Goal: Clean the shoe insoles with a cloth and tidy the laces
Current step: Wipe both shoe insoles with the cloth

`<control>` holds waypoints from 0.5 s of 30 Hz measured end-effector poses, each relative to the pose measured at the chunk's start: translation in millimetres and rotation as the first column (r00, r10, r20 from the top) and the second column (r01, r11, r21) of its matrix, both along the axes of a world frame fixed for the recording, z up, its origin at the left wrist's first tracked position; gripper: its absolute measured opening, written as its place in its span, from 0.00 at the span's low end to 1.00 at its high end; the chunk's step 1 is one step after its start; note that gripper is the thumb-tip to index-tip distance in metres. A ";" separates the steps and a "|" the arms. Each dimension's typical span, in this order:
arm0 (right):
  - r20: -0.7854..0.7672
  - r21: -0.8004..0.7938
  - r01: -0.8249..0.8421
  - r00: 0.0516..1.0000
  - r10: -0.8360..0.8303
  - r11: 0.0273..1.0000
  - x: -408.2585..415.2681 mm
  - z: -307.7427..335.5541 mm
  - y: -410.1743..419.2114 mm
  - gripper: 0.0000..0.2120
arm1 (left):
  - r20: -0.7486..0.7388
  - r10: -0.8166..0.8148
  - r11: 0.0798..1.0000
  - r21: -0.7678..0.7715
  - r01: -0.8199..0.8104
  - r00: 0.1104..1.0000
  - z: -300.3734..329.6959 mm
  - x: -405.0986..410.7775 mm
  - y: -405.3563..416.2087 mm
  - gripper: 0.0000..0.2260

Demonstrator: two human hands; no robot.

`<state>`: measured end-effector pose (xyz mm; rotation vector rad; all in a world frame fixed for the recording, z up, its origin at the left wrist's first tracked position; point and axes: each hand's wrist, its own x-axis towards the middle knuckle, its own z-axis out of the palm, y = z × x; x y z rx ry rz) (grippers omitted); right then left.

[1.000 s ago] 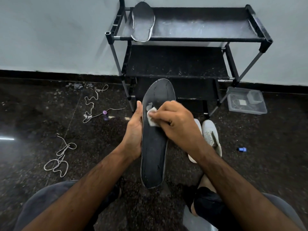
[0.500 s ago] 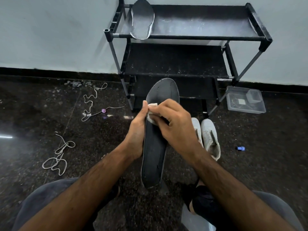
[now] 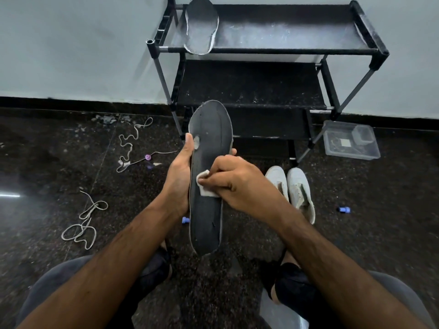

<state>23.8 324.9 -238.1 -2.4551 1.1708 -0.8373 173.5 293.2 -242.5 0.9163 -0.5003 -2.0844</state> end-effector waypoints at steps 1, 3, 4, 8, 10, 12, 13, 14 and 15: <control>-0.027 -0.023 0.012 1.000 -0.012 1.000 -3.1 0.1 -3.0 0.04 | 0.002 0.000 1.000 -0.006 0.000 1.000 -1.1 1.5 -0.6 0.34; -0.008 -0.107 0.170 0.985 -0.172 0.980 -14.6 -0.4 -13.3 0.04 | 0.042 -0.008 0.999 -0.034 0.010 0.999 -3.0 -0.9 0.8 0.31; 0.020 -0.127 0.264 0.965 -0.263 0.956 -20.3 0.2 -17.4 0.05 | 0.082 -0.013 0.998 -0.053 0.017 0.997 -1.8 -3.9 2.4 0.30; -0.016 -0.098 0.216 0.976 -0.218 0.972 -20.3 -1.2 -13.2 0.04 | 0.120 -0.012 0.998 -0.058 0.019 0.993 -1.3 -7.0 2.4 0.29; -0.087 -0.053 0.062 0.994 -0.066 0.997 -17.8 -3.1 -10.3 0.03 | 0.092 -0.019 0.999 -0.043 0.023 0.996 -0.7 -3.5 0.4 0.29; -0.121 -0.076 0.085 0.988 -0.093 0.994 -22.6 -2.3 -15.1 0.03 | 0.103 -0.040 0.997 -0.058 0.046 0.994 0.6 -2.5 1.2 0.28; -0.097 -0.108 0.162 0.980 -0.173 0.981 -26.4 -1.5 -18.0 0.02 | 0.096 -0.046 0.996 -0.068 0.052 0.994 0.6 -3.3 2.6 0.27; -0.050 -0.131 0.262 0.962 -0.270 0.956 -30.7 -0.2 -20.7 0.02 | 0.078 -0.051 0.995 -0.083 0.058 0.996 2.6 -4.9 5.4 0.26; 0.003 -0.136 0.358 0.933 -0.361 0.924 -35.1 1.3 -22.3 0.02 | 0.052 -0.056 0.993 -0.106 0.061 0.997 1.9 -5.9 8.1 0.25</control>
